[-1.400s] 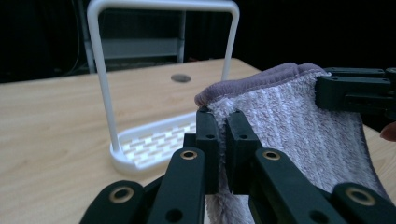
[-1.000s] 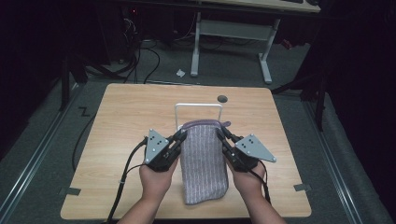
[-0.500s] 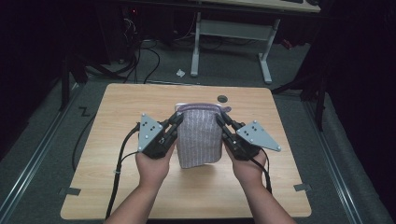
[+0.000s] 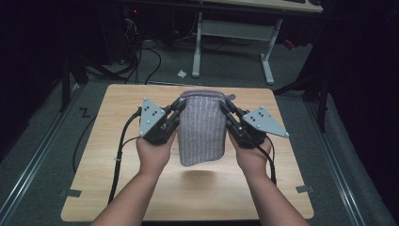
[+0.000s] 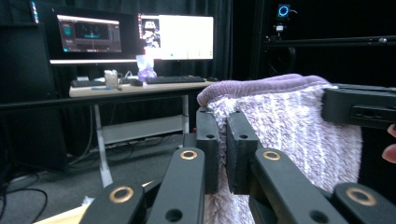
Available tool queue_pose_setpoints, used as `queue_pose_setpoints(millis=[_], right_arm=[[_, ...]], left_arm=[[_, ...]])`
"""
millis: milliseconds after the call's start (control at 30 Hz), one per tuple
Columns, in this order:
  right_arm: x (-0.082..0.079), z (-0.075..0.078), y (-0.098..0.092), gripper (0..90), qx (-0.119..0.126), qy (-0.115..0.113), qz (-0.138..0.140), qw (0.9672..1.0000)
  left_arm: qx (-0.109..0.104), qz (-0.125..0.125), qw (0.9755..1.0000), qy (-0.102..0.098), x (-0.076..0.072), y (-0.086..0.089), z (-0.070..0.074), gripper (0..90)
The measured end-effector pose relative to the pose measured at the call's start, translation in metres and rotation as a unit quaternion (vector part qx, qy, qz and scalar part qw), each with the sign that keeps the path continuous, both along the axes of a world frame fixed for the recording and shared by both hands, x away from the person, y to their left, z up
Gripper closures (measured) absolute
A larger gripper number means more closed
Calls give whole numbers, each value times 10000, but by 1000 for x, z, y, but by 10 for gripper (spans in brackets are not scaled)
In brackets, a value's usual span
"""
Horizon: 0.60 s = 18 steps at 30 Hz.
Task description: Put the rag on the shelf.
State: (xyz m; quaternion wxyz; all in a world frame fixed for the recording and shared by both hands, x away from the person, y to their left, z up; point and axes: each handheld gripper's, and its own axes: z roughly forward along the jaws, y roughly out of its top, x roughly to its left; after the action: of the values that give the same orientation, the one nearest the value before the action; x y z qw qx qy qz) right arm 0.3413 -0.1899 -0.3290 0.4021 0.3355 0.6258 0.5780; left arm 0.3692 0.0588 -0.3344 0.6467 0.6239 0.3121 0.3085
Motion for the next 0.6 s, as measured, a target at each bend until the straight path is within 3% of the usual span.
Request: queue_pose_setpoints(millis=[300,400,600], right_arm=[[28,16,0,818,2,51,-172,9998],[38,20,-2,818,3,116,-247,9996],[60,17,-3,818,28,146,-235,9996]], left_arm=[[-18,21,10000,94,35,-6,14,856],[140,82,9998,138,44,-10,19,856],[168,106,9998,71,63,-9,21,853]])
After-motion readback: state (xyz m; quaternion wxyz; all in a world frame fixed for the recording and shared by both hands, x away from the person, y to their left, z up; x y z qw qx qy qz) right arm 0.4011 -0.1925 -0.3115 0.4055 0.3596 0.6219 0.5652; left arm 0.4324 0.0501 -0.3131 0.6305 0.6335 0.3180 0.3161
